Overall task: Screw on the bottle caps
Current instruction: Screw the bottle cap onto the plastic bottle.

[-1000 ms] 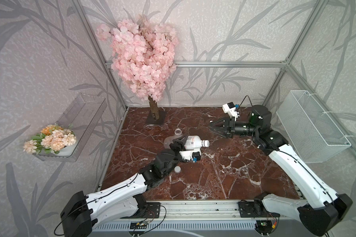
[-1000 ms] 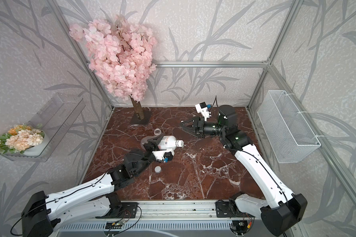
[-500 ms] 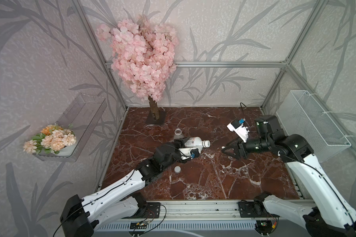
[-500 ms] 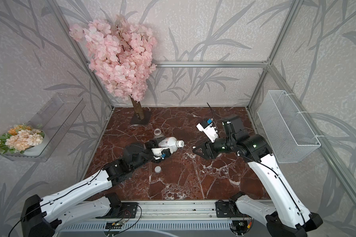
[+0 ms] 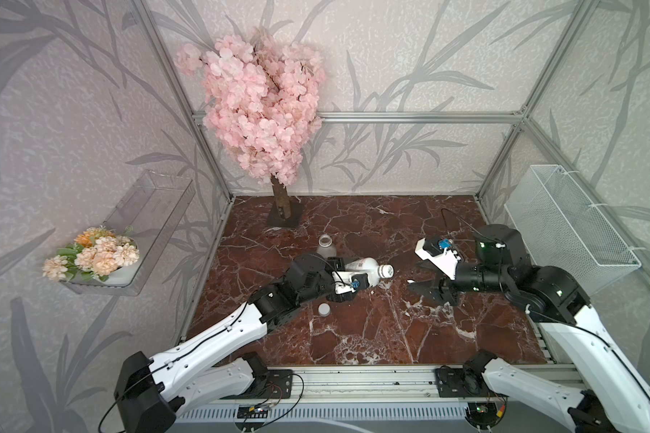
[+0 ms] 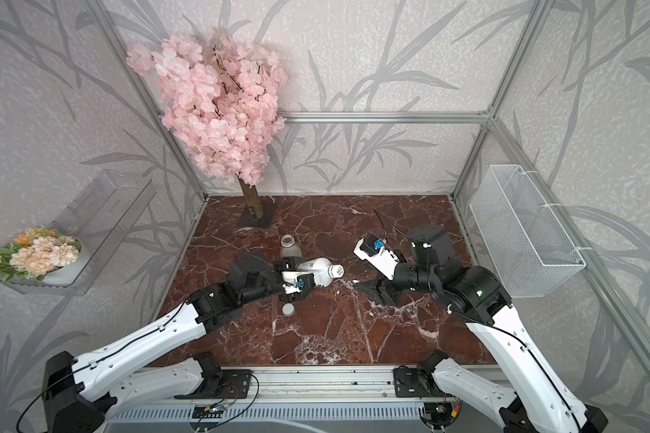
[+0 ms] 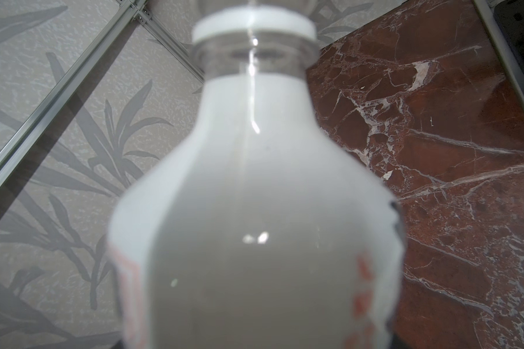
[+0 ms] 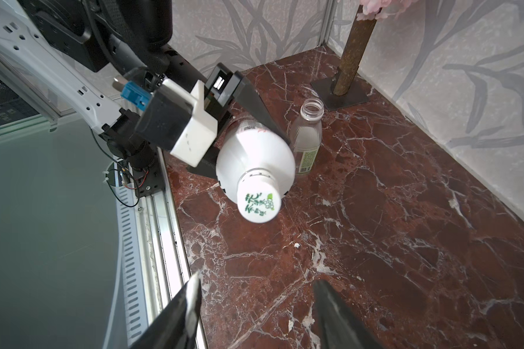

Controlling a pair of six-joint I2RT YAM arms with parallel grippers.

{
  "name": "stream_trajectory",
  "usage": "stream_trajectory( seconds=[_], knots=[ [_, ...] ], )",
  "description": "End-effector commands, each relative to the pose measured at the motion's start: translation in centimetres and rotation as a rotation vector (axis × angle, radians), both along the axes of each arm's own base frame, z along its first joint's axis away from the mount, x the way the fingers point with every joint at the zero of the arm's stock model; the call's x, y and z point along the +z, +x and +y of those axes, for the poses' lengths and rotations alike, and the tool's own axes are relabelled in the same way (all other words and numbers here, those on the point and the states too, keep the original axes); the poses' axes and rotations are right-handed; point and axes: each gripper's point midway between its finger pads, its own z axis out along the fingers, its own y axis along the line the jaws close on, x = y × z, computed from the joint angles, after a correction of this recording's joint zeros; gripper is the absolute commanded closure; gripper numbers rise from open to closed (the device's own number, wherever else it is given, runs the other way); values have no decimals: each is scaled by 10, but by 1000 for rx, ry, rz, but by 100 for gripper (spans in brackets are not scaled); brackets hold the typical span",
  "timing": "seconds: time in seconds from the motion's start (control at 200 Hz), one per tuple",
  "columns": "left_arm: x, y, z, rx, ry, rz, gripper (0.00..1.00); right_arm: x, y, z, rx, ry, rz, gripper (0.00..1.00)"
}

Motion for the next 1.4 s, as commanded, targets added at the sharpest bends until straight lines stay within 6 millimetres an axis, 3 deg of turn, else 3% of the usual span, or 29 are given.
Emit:
stream_trajectory(
  seconds=[0.0,0.295,0.535,0.895,1.395],
  knots=[
    [17,-4,-4,-21,-39,-2,36,8,7,10,43,15,-59,37],
    [18,-7,-6,-34,-43,-2,36,10,8,30,111,72,-43,36],
    [22,-7,-7,-35,-50,-10,36,-1,5,42,152,49,-10,36],
    [23,-7,-8,-36,-54,-11,36,-8,8,46,142,48,6,39],
    [23,-7,-8,-33,-58,-14,36,-14,11,50,131,44,42,49]
  ],
)
